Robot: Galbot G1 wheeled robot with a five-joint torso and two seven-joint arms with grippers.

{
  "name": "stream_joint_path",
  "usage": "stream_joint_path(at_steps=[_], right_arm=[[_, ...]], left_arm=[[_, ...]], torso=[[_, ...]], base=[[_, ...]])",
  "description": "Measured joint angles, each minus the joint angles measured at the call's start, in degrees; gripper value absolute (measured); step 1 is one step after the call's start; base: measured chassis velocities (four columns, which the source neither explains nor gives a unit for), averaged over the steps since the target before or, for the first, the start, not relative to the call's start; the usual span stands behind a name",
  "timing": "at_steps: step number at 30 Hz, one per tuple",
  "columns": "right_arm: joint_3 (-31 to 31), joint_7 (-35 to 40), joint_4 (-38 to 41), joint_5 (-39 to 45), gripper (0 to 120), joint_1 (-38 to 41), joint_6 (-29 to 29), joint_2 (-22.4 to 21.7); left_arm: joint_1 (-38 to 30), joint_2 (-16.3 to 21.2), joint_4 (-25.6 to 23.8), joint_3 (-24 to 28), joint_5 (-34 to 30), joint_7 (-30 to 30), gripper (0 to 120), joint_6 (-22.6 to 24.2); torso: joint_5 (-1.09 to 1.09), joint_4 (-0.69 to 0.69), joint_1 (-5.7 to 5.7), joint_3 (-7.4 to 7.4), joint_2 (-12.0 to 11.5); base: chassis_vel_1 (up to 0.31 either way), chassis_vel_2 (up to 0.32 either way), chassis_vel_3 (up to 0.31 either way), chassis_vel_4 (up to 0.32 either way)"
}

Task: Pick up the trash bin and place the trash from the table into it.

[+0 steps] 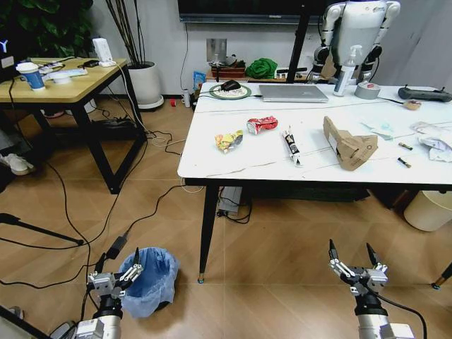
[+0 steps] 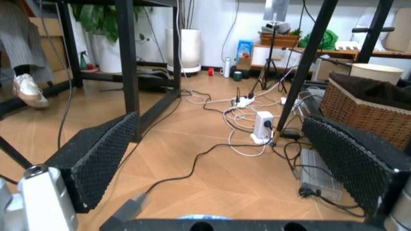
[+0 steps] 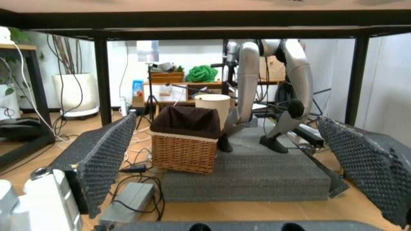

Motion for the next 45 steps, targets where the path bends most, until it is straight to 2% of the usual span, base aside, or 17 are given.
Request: stream_joint_path(at_steps=[19, 31, 33, 38, 45], right_arm=[[-1.51, -0.18, -1.64, -2.29, 100, 1.73, 0.09, 2.65], [-1.58, -0.54, -3.33, -2.28, 100, 1.82, 1.25, 3.26], [-1.59, -0.57, -3.33, -2.11, 100, 1.82, 1.28, 2.96], [-1.59, -0.59, -3.55, -2.04, 100, 1.96, 1.32, 2.58], [-1.82, -0.69, -3.81, -2.03, 100, 2.39, 1.39, 2.25]], left_arm=[[1.46, 3.26, 0.3, -1.65, 0.03, -0.85, 100, 5.91], [2.04, 2.55, -0.03, -1.7, 0.5, -0.98, 100, 6.14], [2.19, 2.13, -0.37, -1.72, 0.57, -1.0, 100, 6.06], [2.22, 1.94, -0.31, -1.92, 0.52, -1.0, 100, 6.06], [2.12, 2.41, 0.17, -2.83, 0.19, -1.37, 100, 7.72]], torso=[[0.0, 0.0, -1.8, -2.88, -4.67], [0.0, 0.0, -2.64, -4.53, -7.16], [0.01, 0.0, -3.16, -5.36, -8.5], [0.0, 0.0, -3.5, -6.07, -9.58], [0.01, 0.0, -4.06, -7.13, -11.2]], base=[[0.0, 0.0, 0.0, 0.0], [0.0, 0.0, 0.0, 0.0], [0.0, 0.0, 0.0, 0.0], [0.0, 0.0, 0.0, 0.0], [0.0, 0.0, 0.0, 0.0]])
